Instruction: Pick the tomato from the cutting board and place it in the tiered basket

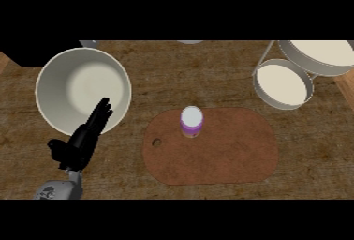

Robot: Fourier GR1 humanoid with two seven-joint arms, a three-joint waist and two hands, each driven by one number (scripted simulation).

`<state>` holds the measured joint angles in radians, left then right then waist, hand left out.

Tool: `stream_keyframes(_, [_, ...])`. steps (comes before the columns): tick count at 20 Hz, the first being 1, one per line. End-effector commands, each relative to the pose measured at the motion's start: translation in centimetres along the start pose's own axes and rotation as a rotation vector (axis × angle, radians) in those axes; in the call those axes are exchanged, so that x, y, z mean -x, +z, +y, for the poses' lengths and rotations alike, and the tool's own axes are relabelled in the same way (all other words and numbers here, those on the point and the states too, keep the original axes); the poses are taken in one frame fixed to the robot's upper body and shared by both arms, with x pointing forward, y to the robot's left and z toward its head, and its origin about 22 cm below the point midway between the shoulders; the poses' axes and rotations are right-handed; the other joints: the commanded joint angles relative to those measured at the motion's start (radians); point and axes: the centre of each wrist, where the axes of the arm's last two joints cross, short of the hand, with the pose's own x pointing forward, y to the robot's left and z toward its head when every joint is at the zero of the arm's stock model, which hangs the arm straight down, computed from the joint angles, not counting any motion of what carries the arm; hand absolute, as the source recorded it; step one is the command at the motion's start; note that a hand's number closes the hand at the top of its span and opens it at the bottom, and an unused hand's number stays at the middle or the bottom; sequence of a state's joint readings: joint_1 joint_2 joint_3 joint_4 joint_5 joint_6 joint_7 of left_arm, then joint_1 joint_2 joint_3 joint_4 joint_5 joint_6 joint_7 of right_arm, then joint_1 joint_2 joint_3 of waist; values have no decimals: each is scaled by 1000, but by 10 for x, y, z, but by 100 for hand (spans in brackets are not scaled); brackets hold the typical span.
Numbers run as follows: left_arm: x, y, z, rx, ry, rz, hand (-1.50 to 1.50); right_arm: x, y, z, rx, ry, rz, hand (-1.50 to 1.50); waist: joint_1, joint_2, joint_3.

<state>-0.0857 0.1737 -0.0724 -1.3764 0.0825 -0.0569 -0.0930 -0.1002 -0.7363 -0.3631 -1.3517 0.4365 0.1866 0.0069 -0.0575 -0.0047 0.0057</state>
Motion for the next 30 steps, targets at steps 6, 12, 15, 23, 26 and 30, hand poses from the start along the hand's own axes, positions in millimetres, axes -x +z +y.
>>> stream_keyframes(6, [-6,-4,-15,52,0,-3,0,43,5,-149,111,-185,-170,150,61,5,-5])
stream_keyframes(12, [9,-8,-21,76,-12,1,0,-25,-34,-183,98,-256,-172,150,80,7,-7])
stream_keyframes(15, [9,-18,-18,76,-15,-1,0,-49,-63,-156,75,-249,-150,150,80,9,-6])
stream_keyframes(23, [-13,-16,-21,83,13,-11,0,-116,-106,-153,32,-293,-126,150,99,13,-6])
stream_keyframes(26, [5,-1,-32,103,8,-15,0,-150,-119,-142,-13,-247,-125,150,108,15,-6])
stream_keyframes(30, [-13,-22,-19,96,-15,-32,0,-162,-139,-95,-68,-244,-138,150,94,15,-6])
